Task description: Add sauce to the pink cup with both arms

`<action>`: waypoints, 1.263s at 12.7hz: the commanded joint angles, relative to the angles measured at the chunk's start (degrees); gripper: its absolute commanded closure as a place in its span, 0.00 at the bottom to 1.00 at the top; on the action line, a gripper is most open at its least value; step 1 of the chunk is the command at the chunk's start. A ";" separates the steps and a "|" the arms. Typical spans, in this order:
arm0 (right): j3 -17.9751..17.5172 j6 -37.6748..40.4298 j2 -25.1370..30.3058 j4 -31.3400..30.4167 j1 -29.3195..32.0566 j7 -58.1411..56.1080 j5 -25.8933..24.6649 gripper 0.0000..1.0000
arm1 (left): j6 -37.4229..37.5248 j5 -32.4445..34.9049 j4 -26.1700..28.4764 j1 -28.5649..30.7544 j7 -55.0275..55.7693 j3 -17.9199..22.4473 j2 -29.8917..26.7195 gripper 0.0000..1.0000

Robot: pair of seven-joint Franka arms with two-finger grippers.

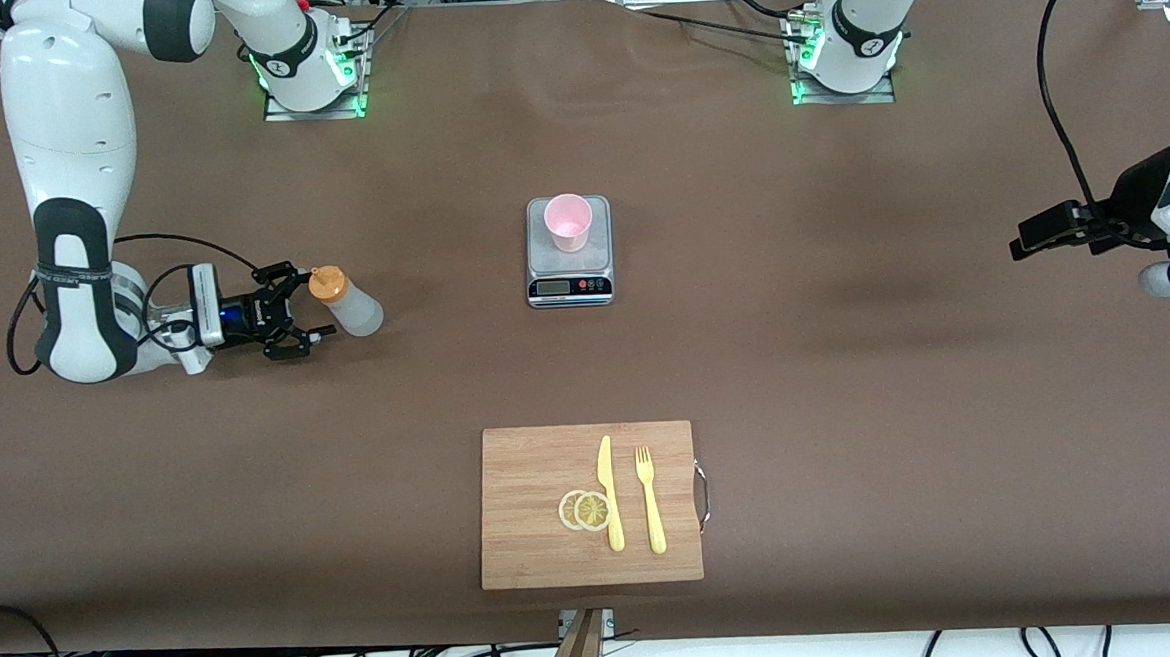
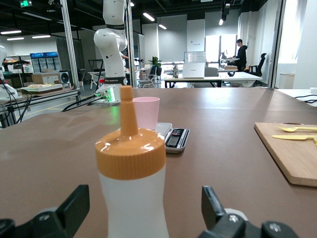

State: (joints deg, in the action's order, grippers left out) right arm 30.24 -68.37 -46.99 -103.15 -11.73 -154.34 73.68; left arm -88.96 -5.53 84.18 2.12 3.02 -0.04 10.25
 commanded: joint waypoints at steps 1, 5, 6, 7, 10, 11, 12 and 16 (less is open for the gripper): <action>-0.01 2.28 0.05 4.53 4.16 4.21 -4.93 0.00 | 1.33 1.49 -1.74 -0.36 -1.00 0.12 0.65 0.00; 3.58 5.69 1.37 7.78 6.19 11.76 -11.27 0.00 | 1.33 1.49 -1.74 -0.36 -1.00 0.12 0.65 0.00; 5.51 7.19 1.72 9.01 6.02 15.35 -11.28 0.00 | 1.33 1.49 -1.74 -0.36 -1.00 0.12 0.65 0.00; 6.58 9.64 1.90 10.59 5.93 20.78 -11.28 0.00 | 1.33 1.49 -1.74 -0.36 -1.00 0.12 0.65 0.00; 8.25 14.66 2.87 17.70 6.02 37.04 -10.76 0.00 | 1.33 1.49 -1.74 -0.36 -1.00 0.12 0.65 0.00; 8.61 16.32 2.95 19.90 6.02 43.01 -10.41 0.00 | 1.33 1.49 -1.74 -0.36 -0.92 0.12 0.65 0.00; 8.70 16.52 3.04 22.53 6.02 48.30 -10.32 0.00 | 1.33 1.49 -1.74 -0.36 -1.00 0.12 0.65 0.00; 8.61 15.82 4.97 29.48 5.67 68.53 -8.38 0.00 | 1.33 1.49 -1.74 -0.36 -1.00 0.12 0.65 0.00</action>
State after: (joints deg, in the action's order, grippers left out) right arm 38.59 -53.17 -42.25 -76.98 -6.21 -92.62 64.74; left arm -88.96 -5.53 84.18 2.12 3.02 -0.04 10.25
